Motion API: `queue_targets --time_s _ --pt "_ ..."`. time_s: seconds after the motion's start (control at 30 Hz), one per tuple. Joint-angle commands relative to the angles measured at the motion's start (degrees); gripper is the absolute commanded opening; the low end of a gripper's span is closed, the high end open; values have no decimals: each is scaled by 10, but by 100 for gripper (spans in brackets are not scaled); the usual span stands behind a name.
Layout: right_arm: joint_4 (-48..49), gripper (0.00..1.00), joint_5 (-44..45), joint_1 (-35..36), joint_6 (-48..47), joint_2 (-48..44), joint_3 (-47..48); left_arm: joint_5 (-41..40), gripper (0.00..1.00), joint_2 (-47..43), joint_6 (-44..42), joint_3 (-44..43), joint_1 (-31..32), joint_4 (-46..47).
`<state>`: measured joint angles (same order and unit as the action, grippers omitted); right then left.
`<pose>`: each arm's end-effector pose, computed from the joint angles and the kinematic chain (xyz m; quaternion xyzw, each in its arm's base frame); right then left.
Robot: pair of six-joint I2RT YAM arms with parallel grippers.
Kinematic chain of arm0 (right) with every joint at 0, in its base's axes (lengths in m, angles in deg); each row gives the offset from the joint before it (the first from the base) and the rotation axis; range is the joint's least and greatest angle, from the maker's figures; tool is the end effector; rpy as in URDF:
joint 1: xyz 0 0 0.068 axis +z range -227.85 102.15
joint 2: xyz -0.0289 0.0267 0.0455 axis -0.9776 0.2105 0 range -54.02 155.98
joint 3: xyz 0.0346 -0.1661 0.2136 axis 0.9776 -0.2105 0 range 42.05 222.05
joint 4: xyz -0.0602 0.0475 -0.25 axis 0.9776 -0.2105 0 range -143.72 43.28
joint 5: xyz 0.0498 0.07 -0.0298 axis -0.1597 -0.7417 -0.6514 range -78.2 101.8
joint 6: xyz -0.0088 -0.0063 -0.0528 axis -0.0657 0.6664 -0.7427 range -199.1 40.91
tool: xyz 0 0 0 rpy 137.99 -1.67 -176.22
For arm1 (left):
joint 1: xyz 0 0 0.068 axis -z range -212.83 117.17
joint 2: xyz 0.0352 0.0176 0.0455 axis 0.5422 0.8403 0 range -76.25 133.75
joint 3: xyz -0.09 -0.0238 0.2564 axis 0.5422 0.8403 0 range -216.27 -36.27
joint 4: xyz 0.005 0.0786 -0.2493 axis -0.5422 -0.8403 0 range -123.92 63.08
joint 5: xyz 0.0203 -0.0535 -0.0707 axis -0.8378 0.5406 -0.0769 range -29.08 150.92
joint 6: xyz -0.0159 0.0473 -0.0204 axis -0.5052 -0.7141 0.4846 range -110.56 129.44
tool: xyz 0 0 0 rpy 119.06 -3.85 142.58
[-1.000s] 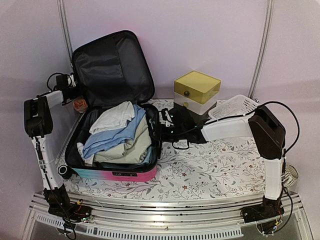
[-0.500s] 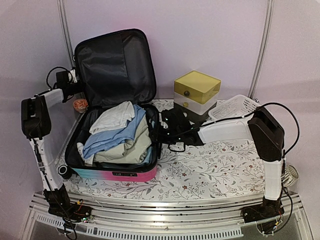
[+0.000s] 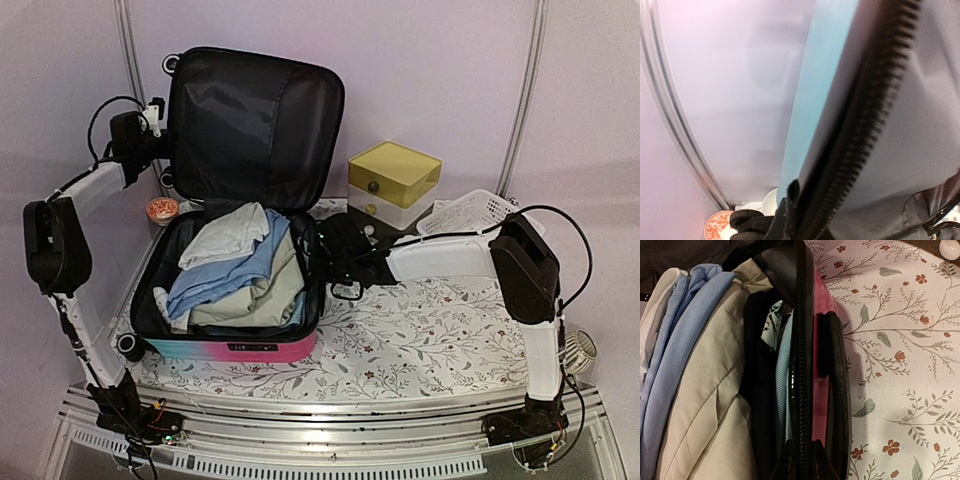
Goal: Open, take out, and arrange the luggage
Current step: Adjust the opened luggage at the center of the board.
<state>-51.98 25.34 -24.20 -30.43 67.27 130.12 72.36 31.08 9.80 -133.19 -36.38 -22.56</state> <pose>0.2912 0.3816 0.1874 0.0123 0.8957 0.2695 0.3533 0.4584 0.0212 0.3688 0.0415 0.7415 -0.0555 0.6674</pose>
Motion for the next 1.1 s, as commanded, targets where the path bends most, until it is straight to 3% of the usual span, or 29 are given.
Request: queue_targets --time_s 0.0,0.1,0.37,0.5,0.6,0.73,0.83,0.93,1.07 --pt "53 3 36 -7 13 33 49 5 0 -5 39 -95 4 83" --pt "56 2 58 -14 37 35 61 -9 0 23 41 -143 3 56" --pt "58 2 127 -37 54 65 120 -6 0 187 73 -405 -7 -23" --pt "64 3 99 -44 55 68 136 1 0 172 90 -374 -9 6" --pt "78 20 78 -36 -3 51 111 14 0 144 92 -321 -9 9" --pt "143 46 60 -23 -28 0 17 15 0 79 95 -197 -9 87" --pt "202 67 28 -15 -78 -42 -46 15 0 62 91 -164 -10 98" --pt "279 79 20 2 -151 -97 -120 7 0 59 89 -143 -13 105" --pt "312 83 3 34 -273 -146 -176 7 0 23 93 -107 -18 129"
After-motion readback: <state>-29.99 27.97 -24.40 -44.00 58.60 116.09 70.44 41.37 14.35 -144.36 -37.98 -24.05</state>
